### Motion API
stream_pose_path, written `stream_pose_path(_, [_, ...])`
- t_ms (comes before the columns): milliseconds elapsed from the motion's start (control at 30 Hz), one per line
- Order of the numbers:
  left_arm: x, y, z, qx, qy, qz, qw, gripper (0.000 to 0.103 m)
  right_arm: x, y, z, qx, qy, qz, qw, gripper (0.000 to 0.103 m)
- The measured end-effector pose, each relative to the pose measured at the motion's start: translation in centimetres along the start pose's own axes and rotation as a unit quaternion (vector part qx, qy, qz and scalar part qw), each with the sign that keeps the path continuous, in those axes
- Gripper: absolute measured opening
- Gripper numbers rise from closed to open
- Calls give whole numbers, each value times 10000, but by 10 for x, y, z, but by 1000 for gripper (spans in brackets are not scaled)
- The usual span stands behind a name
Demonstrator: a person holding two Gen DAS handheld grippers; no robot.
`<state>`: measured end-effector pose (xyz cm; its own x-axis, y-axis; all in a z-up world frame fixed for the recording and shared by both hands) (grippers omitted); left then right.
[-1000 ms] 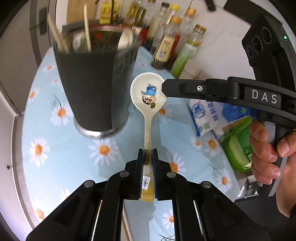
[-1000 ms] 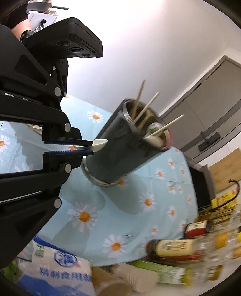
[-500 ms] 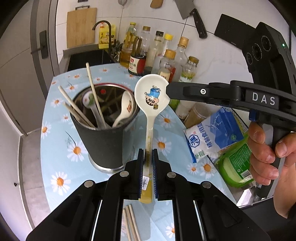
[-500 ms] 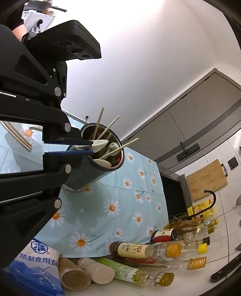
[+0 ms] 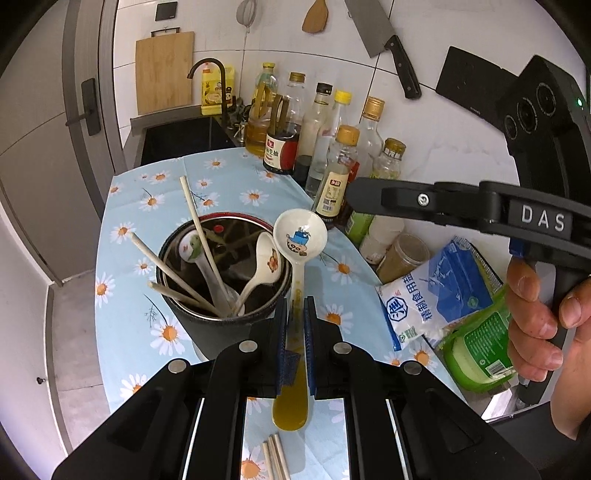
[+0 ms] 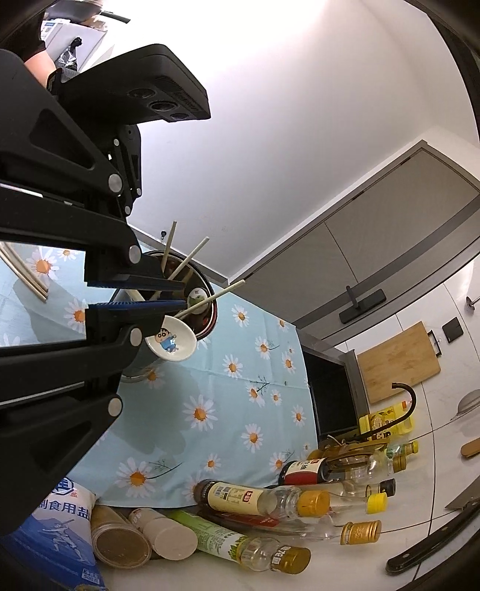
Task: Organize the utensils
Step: 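Lower the spoon into the holder and open the left tool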
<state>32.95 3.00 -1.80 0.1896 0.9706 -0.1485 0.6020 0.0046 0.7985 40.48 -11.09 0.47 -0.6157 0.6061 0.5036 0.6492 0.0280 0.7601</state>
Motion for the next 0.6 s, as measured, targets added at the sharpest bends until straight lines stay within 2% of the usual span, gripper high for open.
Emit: stream_pose_path(600, [-2,6,-2,-4,-3,47,10000,8,-11,-8,1,55,-49,213,9997,7])
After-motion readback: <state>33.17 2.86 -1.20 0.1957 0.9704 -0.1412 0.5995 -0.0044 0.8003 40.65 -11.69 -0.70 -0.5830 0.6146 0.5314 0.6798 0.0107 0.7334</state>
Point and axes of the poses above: each gripper's, at about its wrist camera, not at the fingertips, and z roughly the way its jaws point, x to its left, y to its top, the point moved 3 cm from there along z, roughly the way its jaws point, and after that the axes turned 11 degrees about -x, right-handed, at the moved point
